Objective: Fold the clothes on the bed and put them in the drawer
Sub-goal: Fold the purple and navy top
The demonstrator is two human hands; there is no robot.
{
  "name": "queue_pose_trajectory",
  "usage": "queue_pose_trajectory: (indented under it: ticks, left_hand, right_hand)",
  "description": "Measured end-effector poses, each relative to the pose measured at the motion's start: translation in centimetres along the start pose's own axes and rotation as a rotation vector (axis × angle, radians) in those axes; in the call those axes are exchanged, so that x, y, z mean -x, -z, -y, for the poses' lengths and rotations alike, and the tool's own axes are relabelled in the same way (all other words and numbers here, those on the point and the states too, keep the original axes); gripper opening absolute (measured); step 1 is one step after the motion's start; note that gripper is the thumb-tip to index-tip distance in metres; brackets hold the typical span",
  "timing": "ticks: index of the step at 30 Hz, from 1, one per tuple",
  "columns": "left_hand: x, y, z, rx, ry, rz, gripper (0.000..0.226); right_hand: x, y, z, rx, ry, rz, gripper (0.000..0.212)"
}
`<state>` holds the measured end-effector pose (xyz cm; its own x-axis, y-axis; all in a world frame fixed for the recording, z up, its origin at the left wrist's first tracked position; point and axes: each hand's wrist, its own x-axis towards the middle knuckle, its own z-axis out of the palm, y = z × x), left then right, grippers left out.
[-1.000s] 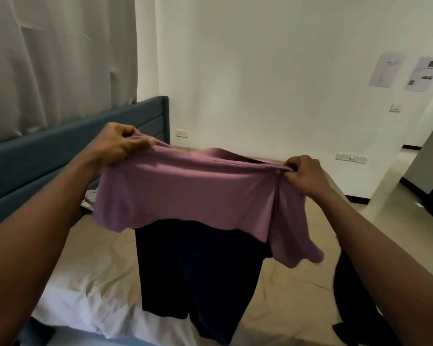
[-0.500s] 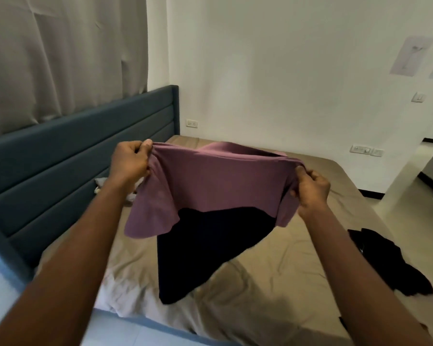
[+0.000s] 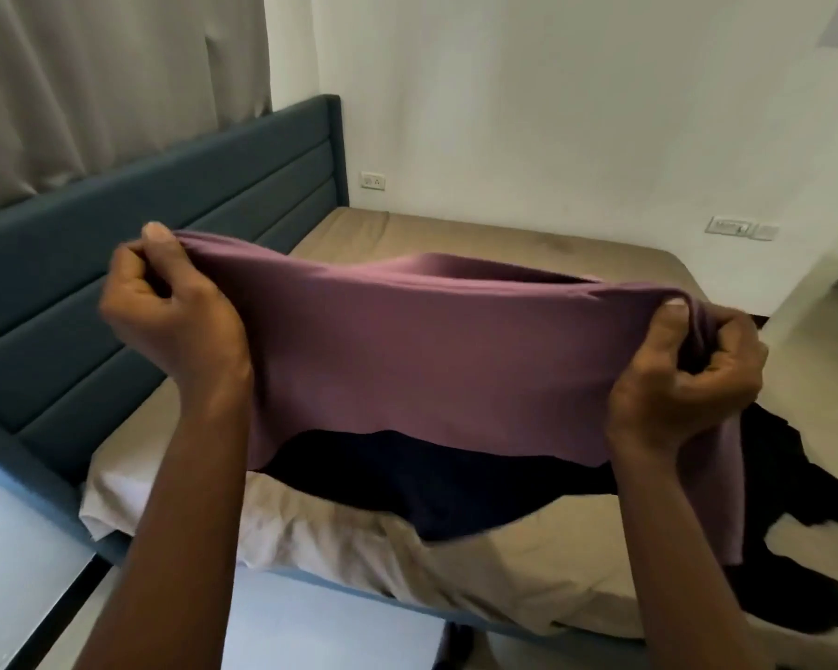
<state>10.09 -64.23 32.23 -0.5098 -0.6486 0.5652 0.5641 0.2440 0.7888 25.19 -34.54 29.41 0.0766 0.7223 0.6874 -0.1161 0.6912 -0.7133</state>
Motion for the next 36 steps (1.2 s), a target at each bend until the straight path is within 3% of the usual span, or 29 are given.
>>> queue_pose_trajectory:
  ticks: [3, 7, 12, 17, 23, 28, 30, 33, 36]
  left_hand:
    - [-2.0, -4.8, 1.2, 0.005, 0.001, -0.002, 0.041]
    - [-2.6, -12.1, 7.3, -0.075, 0.14, 0.179, 0.039]
    - [0.5, -21.2, 20.4, -0.311, 0.314, 0.476, 0.034]
    - [7.0, -30.7, 39.0, -0.586, 0.419, 0.666, 0.033]
    - [17.2, -38.5, 59.4, -0.829, 0.5, 0.776, 0.033]
    - [21.6, -42.6, 71.2, -0.881, 0.677, 0.782, 0.033]
    - [22.4, -42.4, 76.4, -0.882, 0.765, 0.87, 0.041]
    - [23.6, -41.1, 81.2, -0.861, 0.789, 1.038, 0.047]
    - [24.0, -41.7, 82.1, -0.821, 0.739, 1.046, 0.042]
  right_hand:
    - [-1.8, -4.1, -1.4, 0.018, 0.045, -0.009, 0.023]
    - [-2.2, -10.9, -6.8, 0.038, -0.056, 0.103, 0.02]
    - [0.4, -19.5, -19.4, 0.191, -0.174, 0.357, 0.029]
    - [7.1, -29.5, -36.6, 0.379, -0.319, 0.537, 0.036]
    - [17.8, -39.2, -55.9, 0.583, -0.49, 0.801, 0.034]
    - [22.3, -45.5, -64.8, 0.697, -0.513, 0.836, 0.028]
    - [23.8, -47.0, -68.4, 0.776, -0.53, 0.875, 0.03]
    - [28.0, -46.7, -71.6, 1.003, -0.387, 0.976, 0.037]
    - [30.3, -46.6, -72.0, 1.18, -0.134, 0.939, 0.043]
